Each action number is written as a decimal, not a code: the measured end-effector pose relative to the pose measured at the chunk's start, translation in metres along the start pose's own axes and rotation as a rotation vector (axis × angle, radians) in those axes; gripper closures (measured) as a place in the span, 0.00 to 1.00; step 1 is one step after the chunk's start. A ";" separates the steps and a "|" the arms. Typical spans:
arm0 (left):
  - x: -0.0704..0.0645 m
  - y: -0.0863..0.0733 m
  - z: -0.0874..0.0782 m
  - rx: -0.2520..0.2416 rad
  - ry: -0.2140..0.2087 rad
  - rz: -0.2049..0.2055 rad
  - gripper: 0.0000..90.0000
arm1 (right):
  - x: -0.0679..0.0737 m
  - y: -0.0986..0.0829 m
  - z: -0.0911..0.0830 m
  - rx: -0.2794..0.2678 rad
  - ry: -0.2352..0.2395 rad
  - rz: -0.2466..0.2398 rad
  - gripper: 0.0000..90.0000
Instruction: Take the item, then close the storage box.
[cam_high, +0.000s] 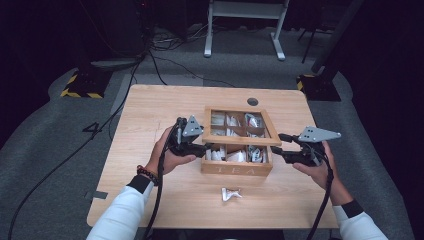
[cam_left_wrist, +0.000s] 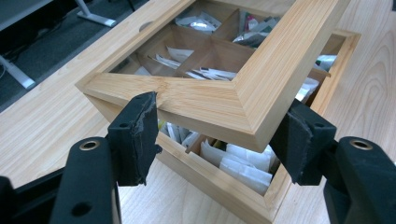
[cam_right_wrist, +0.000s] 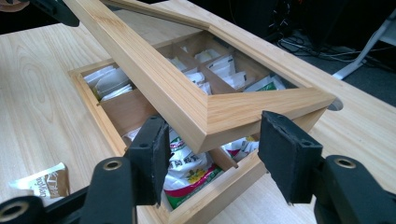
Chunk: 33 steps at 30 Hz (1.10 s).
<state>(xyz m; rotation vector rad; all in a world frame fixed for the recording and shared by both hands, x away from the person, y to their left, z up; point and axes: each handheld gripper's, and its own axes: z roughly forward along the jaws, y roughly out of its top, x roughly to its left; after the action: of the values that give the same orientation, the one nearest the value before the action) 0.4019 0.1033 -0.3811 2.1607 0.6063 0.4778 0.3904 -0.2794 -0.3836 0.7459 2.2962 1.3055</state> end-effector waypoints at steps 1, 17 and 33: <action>0.000 -0.001 0.000 0.004 -0.002 -0.002 0.40 | 0.000 -0.001 0.000 0.002 0.003 0.006 0.49; -0.005 -0.015 0.006 0.018 -0.019 -0.019 0.37 | 0.006 -0.013 0.004 0.032 0.004 0.012 0.47; -0.009 -0.025 0.011 0.039 -0.021 -0.040 0.36 | 0.009 -0.021 0.007 0.065 0.018 0.014 0.46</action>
<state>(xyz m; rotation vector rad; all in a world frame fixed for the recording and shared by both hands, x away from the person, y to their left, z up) 0.3942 0.1049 -0.4085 2.1837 0.6511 0.4246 0.3824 -0.2782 -0.4059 0.7763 2.3616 1.2540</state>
